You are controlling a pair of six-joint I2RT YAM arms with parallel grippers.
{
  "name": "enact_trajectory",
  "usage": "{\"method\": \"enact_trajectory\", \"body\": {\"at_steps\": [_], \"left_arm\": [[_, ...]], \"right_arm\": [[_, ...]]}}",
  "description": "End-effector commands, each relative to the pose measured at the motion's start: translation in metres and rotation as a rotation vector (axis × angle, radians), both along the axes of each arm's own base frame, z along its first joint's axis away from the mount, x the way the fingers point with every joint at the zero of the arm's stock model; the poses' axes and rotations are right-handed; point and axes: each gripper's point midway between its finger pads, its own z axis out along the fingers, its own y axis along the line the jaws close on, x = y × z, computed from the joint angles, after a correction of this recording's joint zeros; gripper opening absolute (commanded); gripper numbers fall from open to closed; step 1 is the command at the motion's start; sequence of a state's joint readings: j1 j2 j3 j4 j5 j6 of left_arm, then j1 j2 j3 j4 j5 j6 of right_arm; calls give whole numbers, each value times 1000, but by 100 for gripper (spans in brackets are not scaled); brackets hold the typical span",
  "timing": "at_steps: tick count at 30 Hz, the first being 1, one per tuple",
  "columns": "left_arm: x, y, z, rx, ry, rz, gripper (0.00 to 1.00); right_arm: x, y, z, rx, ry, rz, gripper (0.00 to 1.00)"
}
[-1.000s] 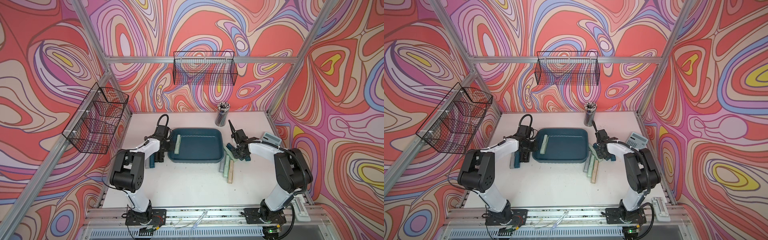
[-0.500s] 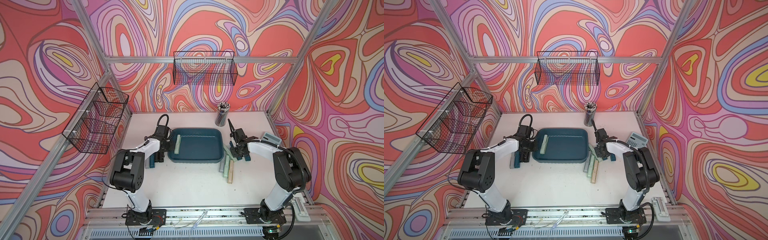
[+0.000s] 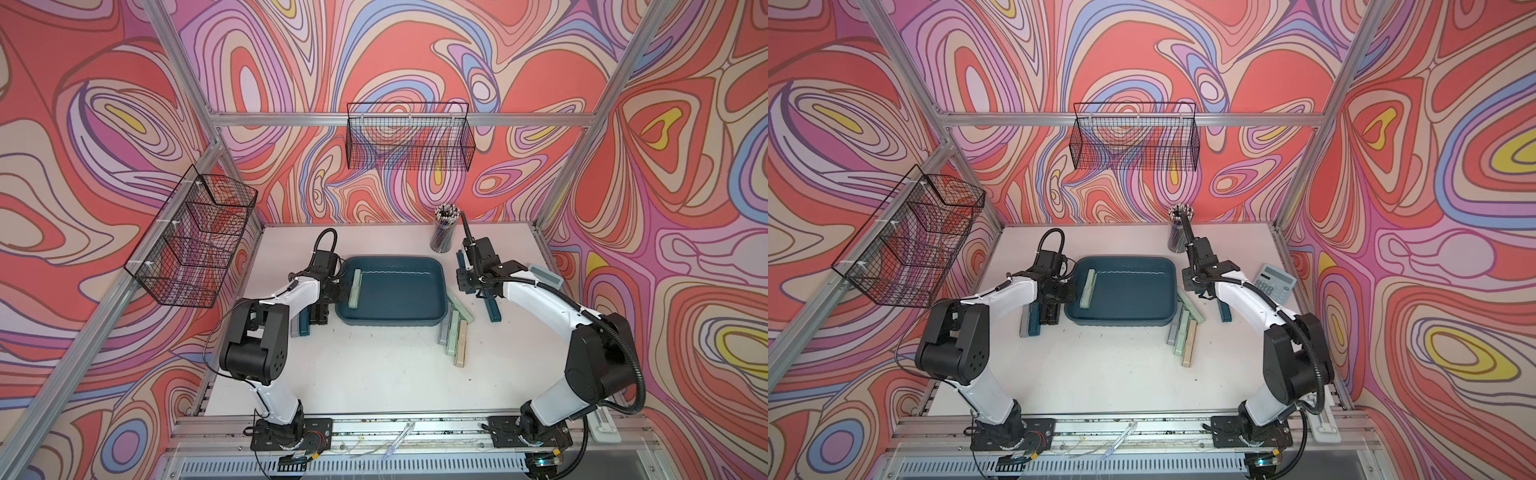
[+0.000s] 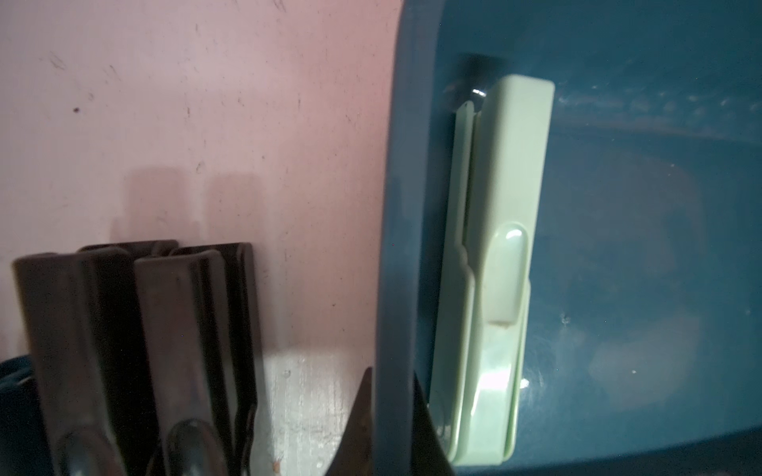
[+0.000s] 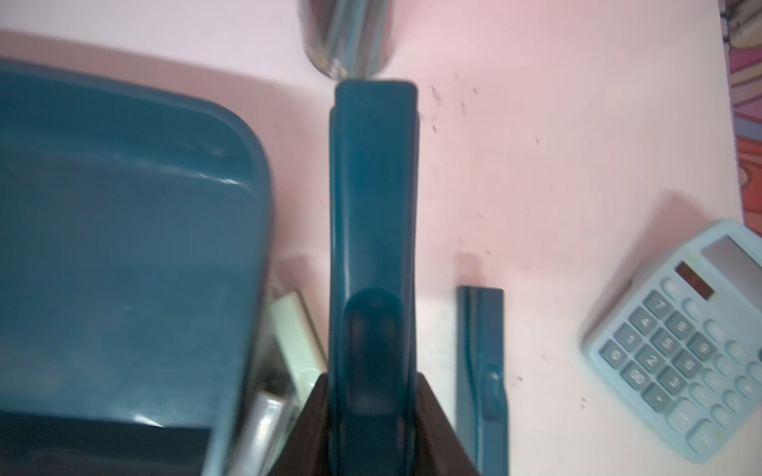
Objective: Put the pruning pliers into the storage box
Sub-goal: Pick up the pruning pliers from the center of the board, then place the pruning pliers in the storage box.
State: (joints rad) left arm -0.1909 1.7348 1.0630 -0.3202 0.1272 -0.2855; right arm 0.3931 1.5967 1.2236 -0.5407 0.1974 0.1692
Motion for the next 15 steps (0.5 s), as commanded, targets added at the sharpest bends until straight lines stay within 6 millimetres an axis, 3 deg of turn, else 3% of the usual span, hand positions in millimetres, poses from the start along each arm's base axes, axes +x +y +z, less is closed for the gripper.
{"method": "enact_trajectory", "body": {"at_steps": [1,5,10,15], "left_arm": [[2,-2,14,-21,-46,3,0],[1,-2,16,-22,-51,5,0],[2,-4,18,-35,-53,5,0],[2,-5,19,-45,-57,8,0]], "right_arm": [[8,44,32,153,-104,-28,12],[6,97,34,268,-131,-38,13],[3,155,16,377,-110,-58,14],[-1,198,-32,363,-32,-95,16]]}}
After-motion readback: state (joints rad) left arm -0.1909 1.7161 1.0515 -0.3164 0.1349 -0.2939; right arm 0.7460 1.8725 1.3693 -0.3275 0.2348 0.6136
